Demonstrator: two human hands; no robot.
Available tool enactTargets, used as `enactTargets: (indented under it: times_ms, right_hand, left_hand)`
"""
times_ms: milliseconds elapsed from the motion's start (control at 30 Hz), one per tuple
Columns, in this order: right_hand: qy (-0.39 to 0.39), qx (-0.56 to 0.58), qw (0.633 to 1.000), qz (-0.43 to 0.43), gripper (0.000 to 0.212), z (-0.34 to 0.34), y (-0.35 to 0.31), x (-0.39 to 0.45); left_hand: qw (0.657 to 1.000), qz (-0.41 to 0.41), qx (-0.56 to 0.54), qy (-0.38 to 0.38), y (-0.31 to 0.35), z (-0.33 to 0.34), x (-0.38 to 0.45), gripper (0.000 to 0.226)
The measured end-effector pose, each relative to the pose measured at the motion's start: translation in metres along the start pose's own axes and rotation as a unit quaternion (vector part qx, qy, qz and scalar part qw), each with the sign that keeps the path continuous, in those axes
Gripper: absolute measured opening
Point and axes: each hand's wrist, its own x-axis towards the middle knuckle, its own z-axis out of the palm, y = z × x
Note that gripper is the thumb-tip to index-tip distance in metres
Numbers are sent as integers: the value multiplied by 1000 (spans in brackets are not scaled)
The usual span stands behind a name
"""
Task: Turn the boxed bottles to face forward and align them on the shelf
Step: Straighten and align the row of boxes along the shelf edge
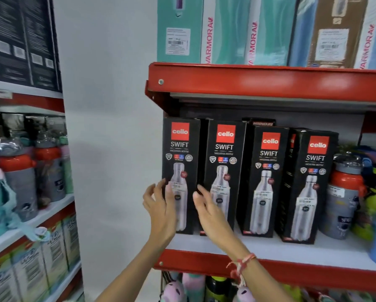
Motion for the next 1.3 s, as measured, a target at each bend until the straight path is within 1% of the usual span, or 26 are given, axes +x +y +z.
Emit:
enactTargets:
  times_ms: [67,167,233,367,500,600,733,800,833,867,900,933,967,1033,1067,1100,1133,1167,1200,1233,1267,1300]
  right_hand:
    - [9,-14,1000,23,66,21,6,-1]
    - [0,14,999,42,66,38,15,-1]
    - [-13,31,998,59,64,41,19,1]
    - [-15,52,997,48,61,38,19,-3]
    - [-20,-4,999,40,60,31,14,-22]
    - [-12,-45,998,39,57,25,12,-38]
    - [-10,-49,998,36,54,20,7,-54]
    - [-1,-58,998,31,53,18,8,-60]
    - [3,-63,997,32,52,18,8,-63]
    - [8,-70,997,32,51,17,8,-65]
    - [14,-76,997,30,51,17,8,-66]
    - [18,-80,996,28,50,17,9,-67]
    - [20,-80,996,27,50,17,9,-68]
    - [18,-78,997,25,51,17,11,-68]
    - [17,-79,996,23,51,17,12,-68]
    - [18,-83,996,22,52,16,13,-68]
    - [19,-87,996,19,52,15,15,-67]
    - [19,-91,996,16,52,14,17,-67]
    - [18,-91,996,12,51,12,19,-67]
    - [14,-86,996,9,50,10,20,-68]
    - [8,-80,997,5,49,7,22,-69]
    - [0,-75,997,3,49,5,23,-69]
  left_hand:
    - [996,-44,-52,-62,-9,-9,5,64]
    - [970,-78,-146,-179,-15,-18,6,58]
    - [956,-98,-151,-232,-17,-24,4,58]
    - [944,-106,-136,-281,-26,-38,7,71]
    - [926,-105,-135,-337,-23,-61,3,58]
    - [911,-105,-132,-376,-20,-78,-4,65]
    - [906,-109,-119,-392,-6,-92,-16,74]
    - [906,-109,-112,-394,11,-97,-26,70]
    - [905,-113,-105,-396,21,-99,-31,76]
    - [902,-124,-105,-400,32,-100,-33,96]
    - [899,-141,-99,-402,41,-102,-34,125]
    - [899,-156,-91,-399,47,-103,-35,142]
    - [901,-158,-84,-394,55,-102,-37,141]
    - [899,-150,-115,-395,63,-102,-43,113]
    - [897,-143,-133,-397,64,-105,-46,107]
    - [895,-137,-134,-402,64,-105,-47,119]
    - [896,-132,-127,-404,64,-103,-47,146]
    - [900,-145,-122,-394,60,-100,-45,167]
    - [904,-158,-118,-380,59,-98,-44,171]
    - [904,-156,-118,-379,52,-96,-43,159]
    - [907,-144,-118,-379,44,-95,-45,129]
    - [914,-133,-109,-369,38,-95,-46,90]
